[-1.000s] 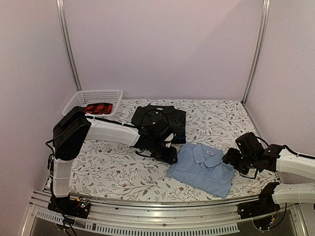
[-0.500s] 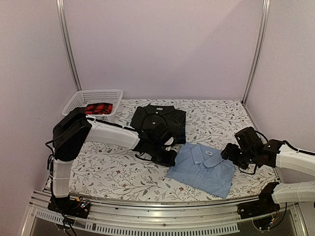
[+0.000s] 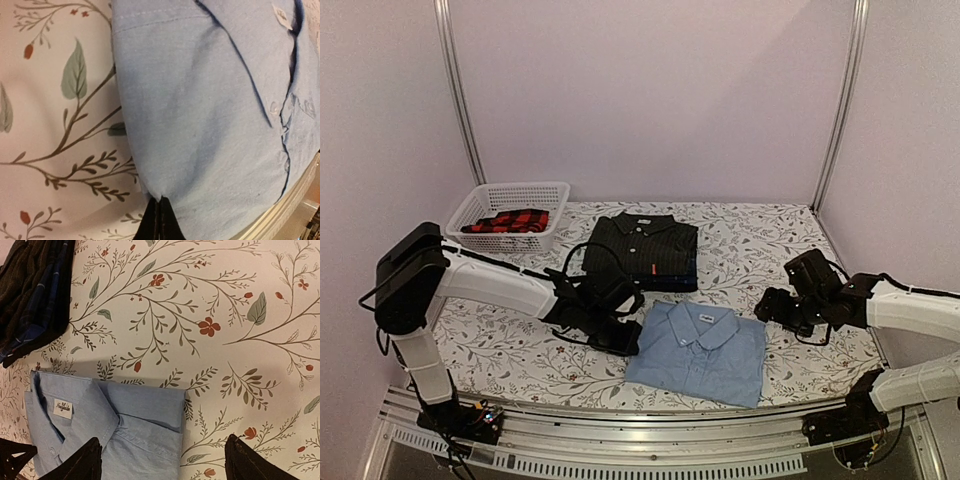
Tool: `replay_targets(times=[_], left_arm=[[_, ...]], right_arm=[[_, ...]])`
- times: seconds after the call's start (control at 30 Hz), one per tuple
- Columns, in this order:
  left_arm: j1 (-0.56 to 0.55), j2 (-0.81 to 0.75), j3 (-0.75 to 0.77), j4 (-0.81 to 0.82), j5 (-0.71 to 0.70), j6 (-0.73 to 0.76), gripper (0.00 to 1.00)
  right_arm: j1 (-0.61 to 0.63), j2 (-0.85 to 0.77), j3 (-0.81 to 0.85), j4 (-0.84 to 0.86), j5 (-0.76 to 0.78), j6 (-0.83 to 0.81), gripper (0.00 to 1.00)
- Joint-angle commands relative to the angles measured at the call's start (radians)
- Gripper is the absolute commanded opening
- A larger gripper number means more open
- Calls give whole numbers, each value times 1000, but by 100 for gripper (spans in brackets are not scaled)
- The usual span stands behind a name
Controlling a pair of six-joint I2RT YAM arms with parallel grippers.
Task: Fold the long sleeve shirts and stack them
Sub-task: Move the square-folded shirt to the center of the board, then pick up the square-folded shirt from the center of the board.
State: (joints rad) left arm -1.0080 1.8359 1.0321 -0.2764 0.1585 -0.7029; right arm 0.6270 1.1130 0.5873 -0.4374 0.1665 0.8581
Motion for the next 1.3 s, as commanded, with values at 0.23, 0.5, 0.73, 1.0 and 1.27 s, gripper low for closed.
replay_targets(times=[0.23, 0.5, 0.73, 1.0, 1.27], left_arm=[[-15, -221, -178, -90, -94, -146, 0], [32, -180, -114, -104, -119, -85, 21], [106, -109, -62, -53, -5, 33, 29], [127, -49, -59, -23, 31, 76, 33], [112, -13, -69, 3, 29, 63, 37]], right_arm=[[113, 194, 31, 85, -205, -89, 81], [201, 199, -15, 83, -210, -15, 68], [212, 194, -37, 94, -194, 45, 65], [214, 248, -46, 143, -190, 73, 55], [232, 304, -25, 201, -205, 66, 45]])
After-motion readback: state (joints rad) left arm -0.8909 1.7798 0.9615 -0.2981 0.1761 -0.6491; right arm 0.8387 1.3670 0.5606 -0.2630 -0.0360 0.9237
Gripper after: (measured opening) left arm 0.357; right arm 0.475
